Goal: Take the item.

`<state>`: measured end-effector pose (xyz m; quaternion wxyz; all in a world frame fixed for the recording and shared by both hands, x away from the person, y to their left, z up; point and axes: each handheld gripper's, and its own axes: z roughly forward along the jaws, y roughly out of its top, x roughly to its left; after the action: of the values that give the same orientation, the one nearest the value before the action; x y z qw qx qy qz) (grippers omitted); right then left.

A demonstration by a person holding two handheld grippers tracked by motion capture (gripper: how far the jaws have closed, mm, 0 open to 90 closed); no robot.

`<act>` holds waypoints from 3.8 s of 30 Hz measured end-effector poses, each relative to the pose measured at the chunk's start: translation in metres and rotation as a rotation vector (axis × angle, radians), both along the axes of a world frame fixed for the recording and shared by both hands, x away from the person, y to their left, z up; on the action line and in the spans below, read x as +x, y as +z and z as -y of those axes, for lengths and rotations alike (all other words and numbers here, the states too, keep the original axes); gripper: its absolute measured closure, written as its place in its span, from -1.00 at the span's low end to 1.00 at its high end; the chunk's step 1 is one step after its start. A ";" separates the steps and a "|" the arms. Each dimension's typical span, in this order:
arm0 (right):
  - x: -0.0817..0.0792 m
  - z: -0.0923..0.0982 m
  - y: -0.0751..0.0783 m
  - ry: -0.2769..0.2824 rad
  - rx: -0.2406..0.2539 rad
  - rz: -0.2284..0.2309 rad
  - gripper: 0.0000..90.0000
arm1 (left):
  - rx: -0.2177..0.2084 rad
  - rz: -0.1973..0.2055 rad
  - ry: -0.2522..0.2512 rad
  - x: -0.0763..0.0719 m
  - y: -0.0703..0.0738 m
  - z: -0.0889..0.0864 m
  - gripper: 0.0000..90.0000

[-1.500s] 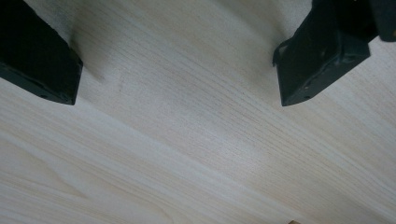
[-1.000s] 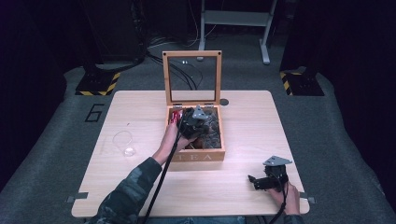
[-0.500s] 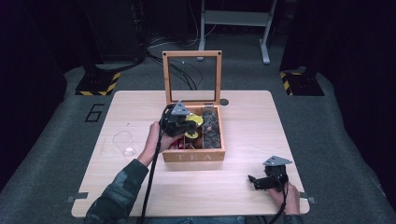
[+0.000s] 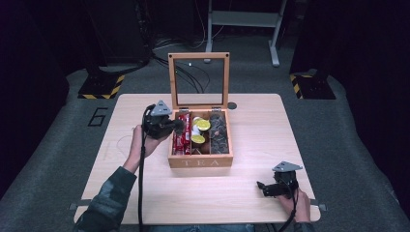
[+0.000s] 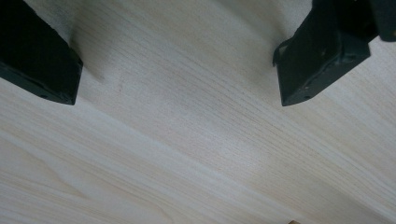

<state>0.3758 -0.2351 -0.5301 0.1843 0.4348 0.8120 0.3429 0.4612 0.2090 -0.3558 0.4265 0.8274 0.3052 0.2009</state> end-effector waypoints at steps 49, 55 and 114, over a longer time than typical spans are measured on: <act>0.000 0.001 0.000 0.004 -0.006 -0.004 -1.00 | 0.033 -0.029 0.266 -0.022 -0.012 -0.140 1.00; 0.000 0.000 0.000 0.003 -0.005 -0.005 -1.00 | 0.052 -0.065 0.279 -0.021 -0.024 -0.148 1.00; 0.000 0.000 0.000 0.004 -0.005 -0.005 -1.00 | 0.019 -0.206 0.252 -0.020 -0.072 -0.148 -0.19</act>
<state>0.3760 -0.2356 -0.5298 0.1828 0.4337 0.8141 0.3401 0.4408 0.3570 -0.4279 0.3566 0.8029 0.4466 0.1697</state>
